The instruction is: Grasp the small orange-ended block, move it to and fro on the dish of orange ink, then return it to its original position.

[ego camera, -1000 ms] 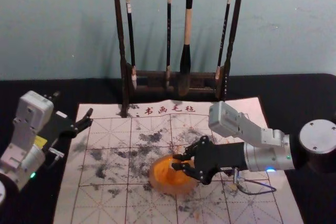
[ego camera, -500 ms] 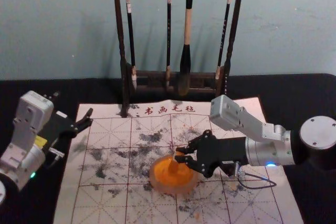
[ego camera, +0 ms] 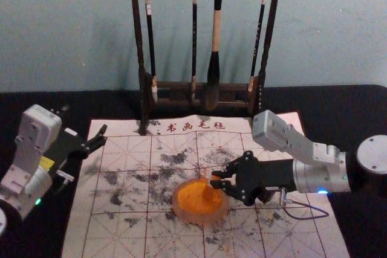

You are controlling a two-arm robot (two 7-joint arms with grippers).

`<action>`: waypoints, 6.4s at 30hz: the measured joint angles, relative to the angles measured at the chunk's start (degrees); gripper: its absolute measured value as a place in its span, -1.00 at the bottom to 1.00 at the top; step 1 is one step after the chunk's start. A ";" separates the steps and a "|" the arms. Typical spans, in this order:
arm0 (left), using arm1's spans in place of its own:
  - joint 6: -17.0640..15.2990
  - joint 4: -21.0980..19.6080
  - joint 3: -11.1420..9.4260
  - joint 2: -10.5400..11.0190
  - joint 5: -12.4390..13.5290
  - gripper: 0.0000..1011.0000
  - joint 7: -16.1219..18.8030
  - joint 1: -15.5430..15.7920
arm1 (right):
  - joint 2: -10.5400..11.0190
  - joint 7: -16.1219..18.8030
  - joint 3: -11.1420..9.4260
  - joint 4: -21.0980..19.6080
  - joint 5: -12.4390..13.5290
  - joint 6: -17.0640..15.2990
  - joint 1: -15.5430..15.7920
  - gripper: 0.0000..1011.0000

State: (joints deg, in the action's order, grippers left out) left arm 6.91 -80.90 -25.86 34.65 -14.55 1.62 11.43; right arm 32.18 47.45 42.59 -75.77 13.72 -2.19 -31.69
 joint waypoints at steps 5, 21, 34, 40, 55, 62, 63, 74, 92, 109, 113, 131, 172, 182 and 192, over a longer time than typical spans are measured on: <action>0.00 0.00 0.00 0.00 0.00 0.98 0.00 0.00 | 1.35 0.58 -0.14 -1.80 0.56 0.23 1.15 -0.83; 0.00 0.00 0.00 0.00 0.00 0.98 0.00 0.00 | 2.42 1.78 0.81 -4.68 1.25 0.66 2.35 -0.82; 0.00 0.00 0.00 0.00 0.00 0.98 0.00 0.00 | 0.03 0.93 1.70 -1.72 -0.13 0.37 0.29 -0.82; 0.00 0.00 0.00 0.00 0.00 0.98 0.00 0.00 | -0.93 0.26 1.49 0.03 -0.45 0.03 -0.62 -0.83; 0.00 0.00 0.00 0.00 0.00 0.98 0.00 0.00 | -0.70 -0.44 0.06 1.05 -0.36 -0.39 -0.78 -0.83; 0.00 0.00 0.00 0.00 0.00 0.98 0.00 0.00 | 0.81 0.00 -0.51 -0.85 0.42 -0.22 0.45 -0.82; 0.00 0.00 0.00 0.00 0.00 0.98 0.00 0.00 | 0.97 0.04 -0.54 -1.13 0.52 -0.20 0.59 -0.82; 0.00 0.00 0.00 0.00 0.00 0.98 0.00 0.00 | 2.46 0.95 -0.31 -3.55 1.14 0.24 2.05 -0.82; 0.00 0.00 0.00 0.00 0.00 0.98 0.00 0.00 | 1.57 0.89 0.55 -3.30 0.74 0.33 1.49 -0.83; 0.00 0.00 0.00 0.00 0.00 0.98 0.00 0.00 | -0.34 -0.78 -0.10 0.26 0.04 -0.59 -0.12 -0.82; 0.00 0.00 0.00 0.00 0.00 0.98 0.00 0.00 | -0.01 -0.80 -0.35 0.13 0.05 -0.64 0.00 -0.82; 0.00 0.00 0.00 0.00 0.00 0.98 0.00 0.00 | 2.43 -0.41 -1.63 -3.95 1.54 -0.50 1.88 -0.82; 0.00 0.00 0.00 0.00 0.00 0.98 0.00 0.00 | 12.70 -6.41 -12.81 -12.10 7.66 -2.17 11.13 -0.82; 0.00 0.00 -0.01 0.00 0.00 0.98 0.00 0.00 | 13.31 -6.03 -13.36 -12.43 7.50 -2.30 12.52 -0.82; 0.00 0.00 0.00 0.00 0.00 0.98 0.00 0.00 | 13.80 -5.55 -13.75 -12.61 7.66 -2.49 13.74 -0.83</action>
State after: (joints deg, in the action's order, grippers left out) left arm 6.91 -80.90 -25.86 34.64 -14.55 1.62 11.43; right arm 45.98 41.90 28.84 -88.38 21.38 -4.68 -17.95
